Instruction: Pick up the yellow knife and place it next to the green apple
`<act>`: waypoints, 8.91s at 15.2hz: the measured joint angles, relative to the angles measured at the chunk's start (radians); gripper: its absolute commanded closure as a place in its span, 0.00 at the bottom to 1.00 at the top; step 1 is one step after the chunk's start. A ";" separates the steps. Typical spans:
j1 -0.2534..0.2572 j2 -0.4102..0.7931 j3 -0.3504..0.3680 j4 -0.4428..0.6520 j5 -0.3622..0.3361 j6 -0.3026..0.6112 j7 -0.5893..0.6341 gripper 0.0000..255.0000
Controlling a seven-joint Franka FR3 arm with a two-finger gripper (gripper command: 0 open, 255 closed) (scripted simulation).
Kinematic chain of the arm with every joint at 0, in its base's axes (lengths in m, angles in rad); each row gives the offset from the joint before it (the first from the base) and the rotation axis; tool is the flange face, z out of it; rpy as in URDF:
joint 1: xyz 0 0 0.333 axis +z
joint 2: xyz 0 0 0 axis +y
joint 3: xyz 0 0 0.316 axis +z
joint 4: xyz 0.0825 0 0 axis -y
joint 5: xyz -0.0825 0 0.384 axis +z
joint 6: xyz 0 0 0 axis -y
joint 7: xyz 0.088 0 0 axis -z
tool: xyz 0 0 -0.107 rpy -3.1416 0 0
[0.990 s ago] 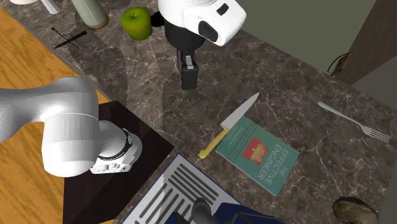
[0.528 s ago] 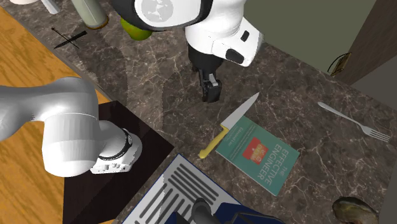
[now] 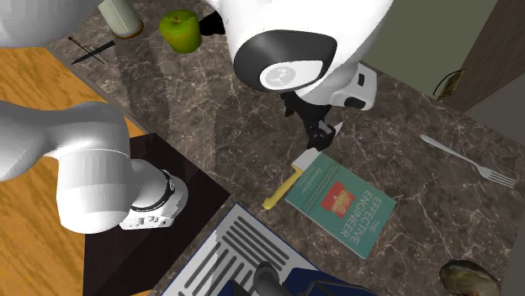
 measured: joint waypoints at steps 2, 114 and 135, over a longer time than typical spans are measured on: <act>0.008 0.072 -0.009 0.013 -0.003 0.073 -0.053 0.00; 0.326 -0.276 0.489 -0.206 0.294 0.021 0.377 1.00; 0.323 -0.139 0.559 -0.331 0.329 0.282 0.380 1.00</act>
